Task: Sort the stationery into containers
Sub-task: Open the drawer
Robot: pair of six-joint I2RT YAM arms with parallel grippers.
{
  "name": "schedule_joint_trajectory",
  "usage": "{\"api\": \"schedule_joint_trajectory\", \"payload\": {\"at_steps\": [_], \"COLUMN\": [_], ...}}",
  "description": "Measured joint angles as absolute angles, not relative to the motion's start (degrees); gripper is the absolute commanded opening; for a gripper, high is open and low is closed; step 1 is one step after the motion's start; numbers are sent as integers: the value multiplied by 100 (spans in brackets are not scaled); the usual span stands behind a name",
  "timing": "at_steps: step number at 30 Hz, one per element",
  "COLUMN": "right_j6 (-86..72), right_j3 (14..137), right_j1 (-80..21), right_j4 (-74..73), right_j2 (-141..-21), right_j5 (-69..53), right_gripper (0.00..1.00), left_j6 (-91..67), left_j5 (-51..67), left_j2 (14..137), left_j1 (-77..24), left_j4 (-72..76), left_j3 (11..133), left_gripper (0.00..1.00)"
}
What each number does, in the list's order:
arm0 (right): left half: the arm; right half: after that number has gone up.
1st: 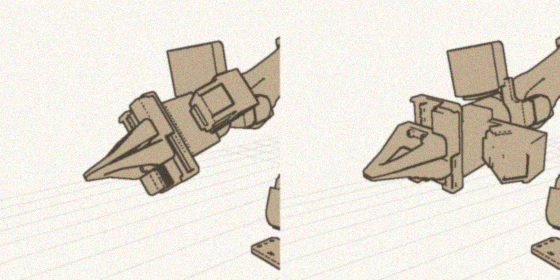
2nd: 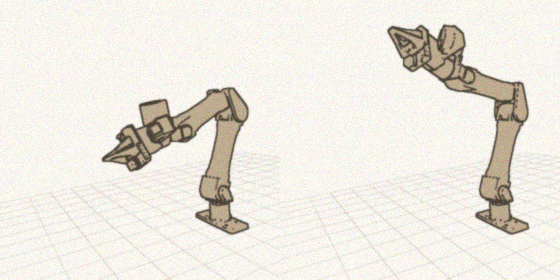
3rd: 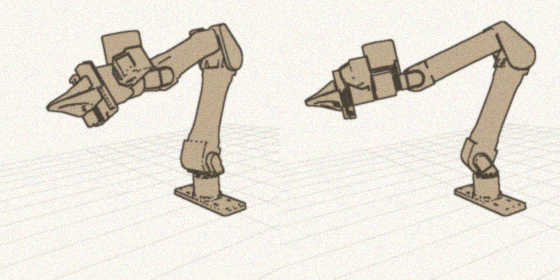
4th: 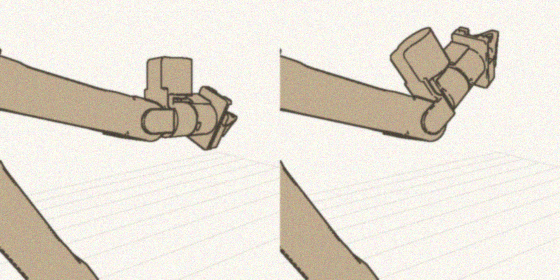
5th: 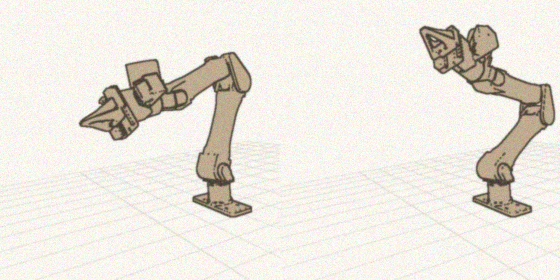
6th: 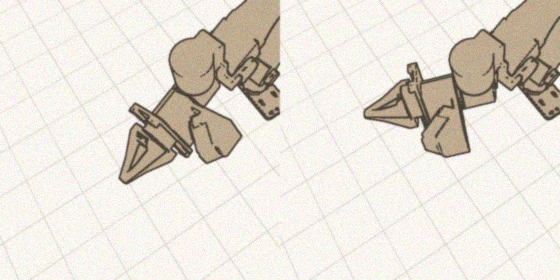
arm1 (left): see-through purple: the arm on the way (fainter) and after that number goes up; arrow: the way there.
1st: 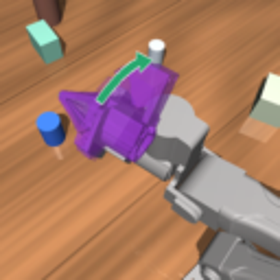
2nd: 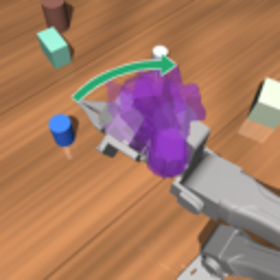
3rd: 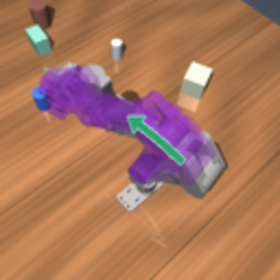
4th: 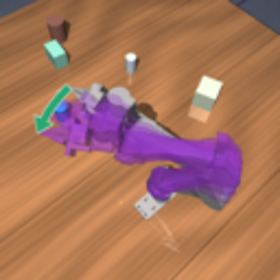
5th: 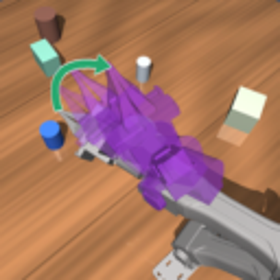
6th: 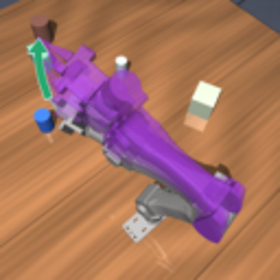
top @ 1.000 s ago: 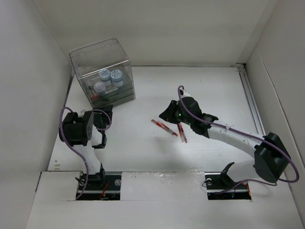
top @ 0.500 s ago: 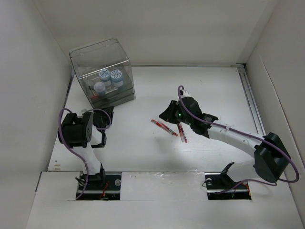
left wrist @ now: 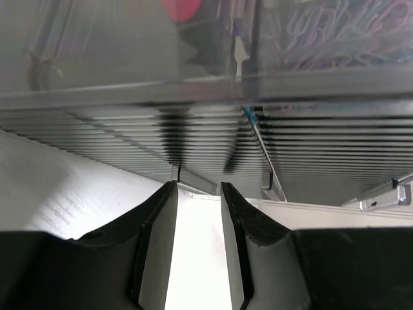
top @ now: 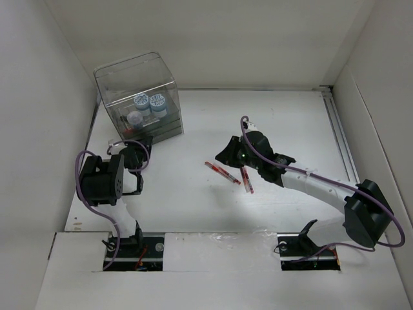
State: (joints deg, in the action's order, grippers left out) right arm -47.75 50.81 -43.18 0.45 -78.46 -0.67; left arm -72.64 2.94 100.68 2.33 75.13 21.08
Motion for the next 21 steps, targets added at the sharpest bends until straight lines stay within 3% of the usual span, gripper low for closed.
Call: {"api": "schedule_joint_trajectory", "payload": {"at_steps": [8,21], "right_j6": [-4775,-4775], "right_j3": [5081,5081], "right_j1": [-4318,-4318], "right_j4": [43,45], "right_j2": [-7846,-7846], "right_j5": [-67,-69], "right_gripper": [20,20], "left_j6": [-7183,-7142], "left_j5": [386,440], "left_j2": [10119,10272], "left_j1": [276,344], "left_j4": [7286,7223], "left_j3": [2340,2377], "left_gripper": [29,4]}}
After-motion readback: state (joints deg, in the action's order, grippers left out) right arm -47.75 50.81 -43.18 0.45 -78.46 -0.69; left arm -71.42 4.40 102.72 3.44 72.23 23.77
